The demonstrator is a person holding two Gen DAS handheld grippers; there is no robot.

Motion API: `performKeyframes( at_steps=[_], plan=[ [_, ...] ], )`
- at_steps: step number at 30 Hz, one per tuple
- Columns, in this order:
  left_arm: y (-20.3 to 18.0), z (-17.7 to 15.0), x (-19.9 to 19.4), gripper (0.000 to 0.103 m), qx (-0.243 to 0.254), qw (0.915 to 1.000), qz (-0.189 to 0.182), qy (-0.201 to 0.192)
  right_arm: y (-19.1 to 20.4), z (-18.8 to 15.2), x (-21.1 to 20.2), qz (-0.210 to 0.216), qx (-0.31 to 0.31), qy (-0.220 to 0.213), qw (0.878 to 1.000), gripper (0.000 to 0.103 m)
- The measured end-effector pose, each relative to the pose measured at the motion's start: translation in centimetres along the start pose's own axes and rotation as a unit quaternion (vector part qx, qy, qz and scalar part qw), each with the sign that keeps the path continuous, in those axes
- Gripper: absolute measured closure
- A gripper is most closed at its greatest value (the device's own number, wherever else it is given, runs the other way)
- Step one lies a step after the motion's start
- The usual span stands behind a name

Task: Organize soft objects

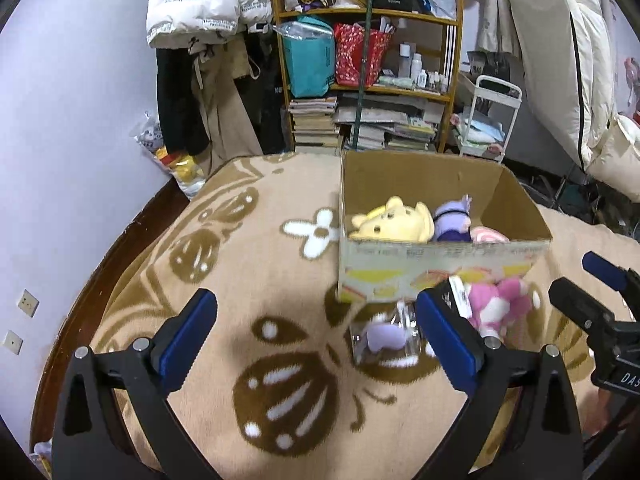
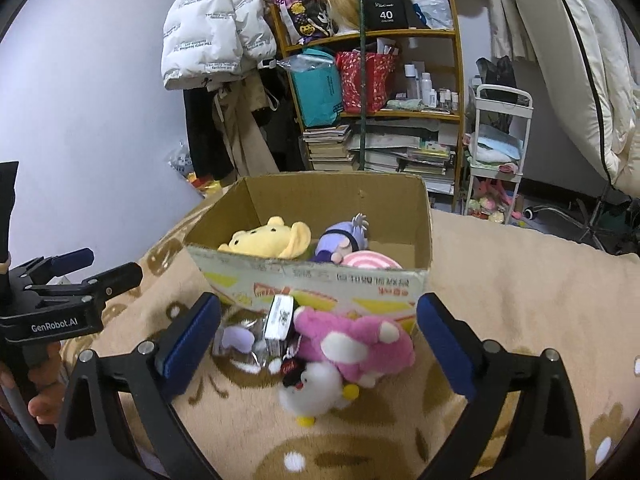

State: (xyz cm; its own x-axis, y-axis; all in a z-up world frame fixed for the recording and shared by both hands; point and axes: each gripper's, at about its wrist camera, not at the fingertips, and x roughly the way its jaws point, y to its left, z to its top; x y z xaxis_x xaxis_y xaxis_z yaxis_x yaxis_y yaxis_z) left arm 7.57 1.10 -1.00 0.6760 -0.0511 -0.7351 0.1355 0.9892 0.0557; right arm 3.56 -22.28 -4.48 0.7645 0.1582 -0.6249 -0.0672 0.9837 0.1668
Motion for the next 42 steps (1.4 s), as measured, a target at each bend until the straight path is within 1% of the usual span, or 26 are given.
performKeyframes(
  at_steps=[3,6,9,12,16,22,27,31,37,40,42],
  plan=[
    [0.0,-0.8,-0.4,0.005,-0.002,1.0000,-0.002,0.006,0.4,-0.6,-0.5,-0.004,-0.005,0.006,1.000,0.001],
    [-0.1,-1.5,-0.8,0.004,0.002,1.0000,0.001,0.008,0.8,-0.9,-1.0,-0.024,-0.007,-0.002,1.000,0.001],
    [-0.3,-2.0,-1.1,0.004,0.004,0.9999,0.001,0.009,0.8,-1.2,-0.9,-0.014,0.005,0.009,1.000,0.001],
    [-0.4,-2.1,-1.1,0.004,0.010,0.9999,0.003,0.012,0.8,-1.7,-0.6,-0.017,0.007,0.021,1.000,0.001],
    [-0.5,-2.2,-0.9,0.005,0.006,0.9998,0.002,0.017,0.7,-2.0,-0.4,-0.011,0.018,0.030,0.999,0.001],
    [-0.2,-2.3,-0.4,0.004,-0.001,0.9997,-0.002,0.025,0.5,-2.4,0.3,-0.013,0.025,0.043,0.999,0.001],
    [-0.1,-2.3,0.9,0.004,-0.009,0.9992,0.000,0.038,0.5,-2.7,1.3,-0.018,0.028,0.054,0.998,0.001],
    [0.0,-2.3,2.3,0.005,-0.014,0.9986,0.000,0.051,0.6,-2.8,2.4,-0.030,0.015,0.065,0.997,0.001],
    [-0.5,-1.8,4.1,0.005,-0.015,0.9983,0.001,0.056,0.0,-2.8,4.0,-0.038,0.022,0.081,0.996,0.001],
    [-0.7,-1.6,5.2,0.005,-0.018,0.9976,-0.006,0.067,-0.3,-2.9,4.5,-0.037,0.029,0.090,0.995,0.001],
    [-0.7,-1.6,6.1,0.005,-0.025,0.9968,-0.016,0.074,-0.4,-3.0,4.9,-0.039,0.032,0.097,0.994,0.001]
  ],
)
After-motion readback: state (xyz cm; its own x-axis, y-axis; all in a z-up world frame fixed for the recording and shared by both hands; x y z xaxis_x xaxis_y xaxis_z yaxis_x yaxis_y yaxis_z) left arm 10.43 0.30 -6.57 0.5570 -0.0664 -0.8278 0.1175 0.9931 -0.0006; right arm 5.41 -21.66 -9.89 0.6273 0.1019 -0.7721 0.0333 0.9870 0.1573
